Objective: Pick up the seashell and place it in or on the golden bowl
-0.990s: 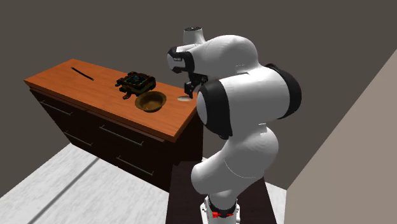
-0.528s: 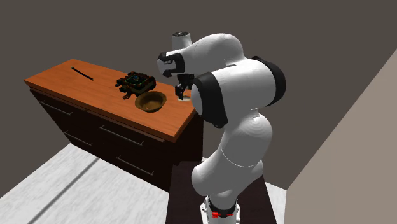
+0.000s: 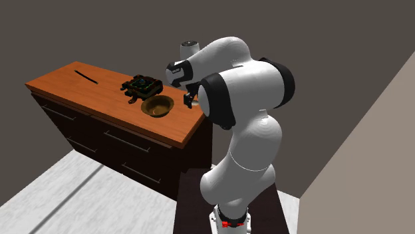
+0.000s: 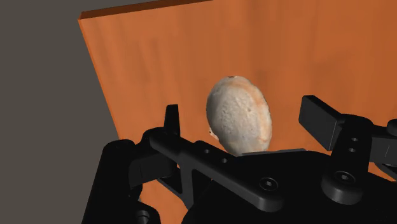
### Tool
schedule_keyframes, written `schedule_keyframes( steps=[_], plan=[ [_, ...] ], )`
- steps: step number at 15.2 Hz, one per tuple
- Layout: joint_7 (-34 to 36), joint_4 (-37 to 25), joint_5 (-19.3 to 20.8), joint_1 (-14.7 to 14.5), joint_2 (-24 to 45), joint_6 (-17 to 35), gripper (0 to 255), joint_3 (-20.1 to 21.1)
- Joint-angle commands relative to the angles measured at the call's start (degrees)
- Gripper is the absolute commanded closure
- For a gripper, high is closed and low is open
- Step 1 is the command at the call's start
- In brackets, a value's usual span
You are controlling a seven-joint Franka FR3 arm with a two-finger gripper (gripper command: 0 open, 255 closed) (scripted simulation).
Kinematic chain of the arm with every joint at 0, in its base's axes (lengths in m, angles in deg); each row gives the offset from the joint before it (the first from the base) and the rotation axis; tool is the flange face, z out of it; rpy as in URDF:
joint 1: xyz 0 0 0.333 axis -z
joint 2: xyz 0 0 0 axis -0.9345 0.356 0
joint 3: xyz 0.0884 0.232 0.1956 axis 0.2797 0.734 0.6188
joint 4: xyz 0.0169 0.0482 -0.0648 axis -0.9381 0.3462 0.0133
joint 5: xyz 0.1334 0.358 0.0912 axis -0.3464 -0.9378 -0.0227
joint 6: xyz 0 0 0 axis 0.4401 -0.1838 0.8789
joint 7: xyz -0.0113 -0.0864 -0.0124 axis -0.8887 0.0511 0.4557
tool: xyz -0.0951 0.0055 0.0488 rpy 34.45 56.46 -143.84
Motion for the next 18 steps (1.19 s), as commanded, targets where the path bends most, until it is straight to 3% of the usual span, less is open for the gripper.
schedule_keyframes(
  steps=[1, 5, 6, 15, 18],
  plan=[
    [0.0, 0.07, 0.01, 0.01, 0.07, 0.16, 0, -0.01],
    [0.0, 0.06, 0.01, 0.01, 0.06, 0.15, 0, -0.01],
    [0.0, 0.06, 0.01, 0.01, 0.06, 0.15, 255, -0.01],
    [0.0, 0.07, 0.01, 0.01, 0.07, 0.16, 255, 0.0],
    [-0.16, -1.41, -0.12, -0.01, -0.79, -2.18, 255, -0.01]
  ],
)
